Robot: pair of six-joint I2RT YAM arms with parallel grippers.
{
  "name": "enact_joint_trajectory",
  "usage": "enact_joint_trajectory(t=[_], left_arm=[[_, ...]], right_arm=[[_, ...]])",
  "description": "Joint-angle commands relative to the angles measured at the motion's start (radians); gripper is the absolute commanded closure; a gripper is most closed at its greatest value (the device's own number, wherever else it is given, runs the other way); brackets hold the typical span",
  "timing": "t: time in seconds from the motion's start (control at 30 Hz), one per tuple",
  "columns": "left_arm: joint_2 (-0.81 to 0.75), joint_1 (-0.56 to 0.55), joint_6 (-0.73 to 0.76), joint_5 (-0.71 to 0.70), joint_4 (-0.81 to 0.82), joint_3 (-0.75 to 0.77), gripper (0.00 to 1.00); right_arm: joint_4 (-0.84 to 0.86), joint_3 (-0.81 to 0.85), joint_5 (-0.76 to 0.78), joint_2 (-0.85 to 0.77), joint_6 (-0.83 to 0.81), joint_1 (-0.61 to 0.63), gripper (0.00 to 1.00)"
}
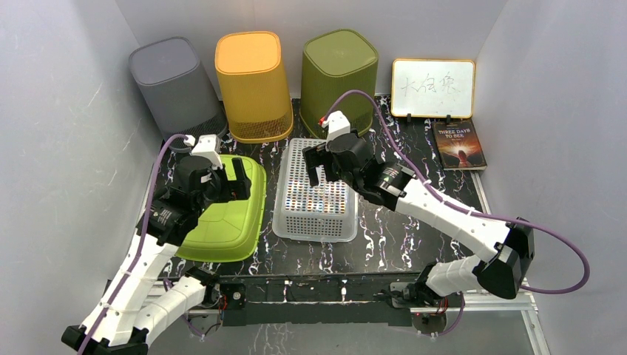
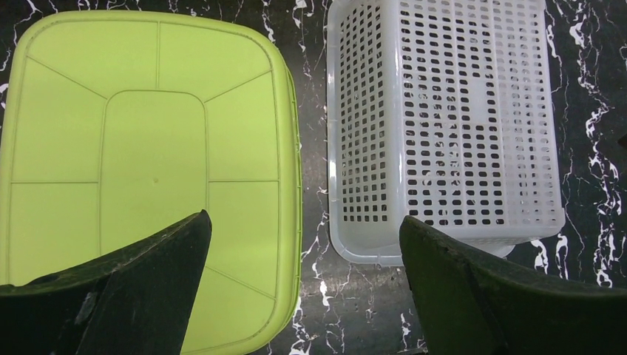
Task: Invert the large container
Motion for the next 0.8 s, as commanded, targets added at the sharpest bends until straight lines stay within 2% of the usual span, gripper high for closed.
enact_joint_trajectory(t=[0.0,0.77], left_arm=[[-0.011,-0.003,0.007,-0.007,0.014,-0.017,0.02],[-0.021,-0.003,0.012,-0.01,0.022,-0.055,0.02]], right_arm=[[0.017,-0.031,0.107,-0.047,-0.042,0.002,0.02],[0.066,-0.117,0.101,-0.05,-0.037,0.001,0.02]])
